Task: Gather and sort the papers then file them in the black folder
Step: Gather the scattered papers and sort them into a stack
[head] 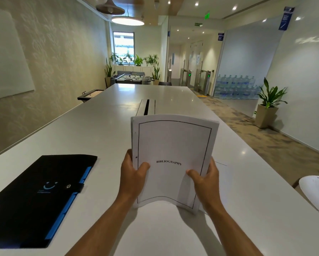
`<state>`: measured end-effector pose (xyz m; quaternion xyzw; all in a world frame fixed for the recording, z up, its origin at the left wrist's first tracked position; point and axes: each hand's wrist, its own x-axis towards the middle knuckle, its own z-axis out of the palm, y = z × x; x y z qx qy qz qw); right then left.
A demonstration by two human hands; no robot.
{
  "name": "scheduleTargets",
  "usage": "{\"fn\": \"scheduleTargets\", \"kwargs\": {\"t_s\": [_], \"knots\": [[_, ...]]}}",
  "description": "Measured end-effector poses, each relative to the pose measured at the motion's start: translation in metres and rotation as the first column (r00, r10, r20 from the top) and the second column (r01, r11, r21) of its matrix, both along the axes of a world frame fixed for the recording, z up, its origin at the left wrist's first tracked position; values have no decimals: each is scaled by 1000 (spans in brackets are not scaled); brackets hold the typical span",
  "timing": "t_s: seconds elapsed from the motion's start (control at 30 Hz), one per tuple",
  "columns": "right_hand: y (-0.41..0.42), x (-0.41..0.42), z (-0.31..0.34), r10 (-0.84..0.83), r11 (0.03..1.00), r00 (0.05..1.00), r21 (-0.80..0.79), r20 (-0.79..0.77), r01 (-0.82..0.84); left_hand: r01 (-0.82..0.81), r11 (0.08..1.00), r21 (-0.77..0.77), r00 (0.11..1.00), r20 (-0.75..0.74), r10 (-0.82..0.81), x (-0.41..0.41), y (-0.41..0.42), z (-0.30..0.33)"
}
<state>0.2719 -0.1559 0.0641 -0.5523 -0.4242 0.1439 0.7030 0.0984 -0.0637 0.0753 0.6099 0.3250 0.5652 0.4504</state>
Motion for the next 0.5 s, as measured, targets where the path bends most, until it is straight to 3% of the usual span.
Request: {"fn": "scheduleTargets", "kwargs": {"t_s": [0.13,0.5], "knots": [[-2,-10,-21,-38,998,999,-43,-14,37,-24,998,-55,999,-28,22,3,-7,-29],[-2,-13,-28,-9,993,1000,-118,24,12,-30,999,-12,998,-55,30,4,0,-32]]}}
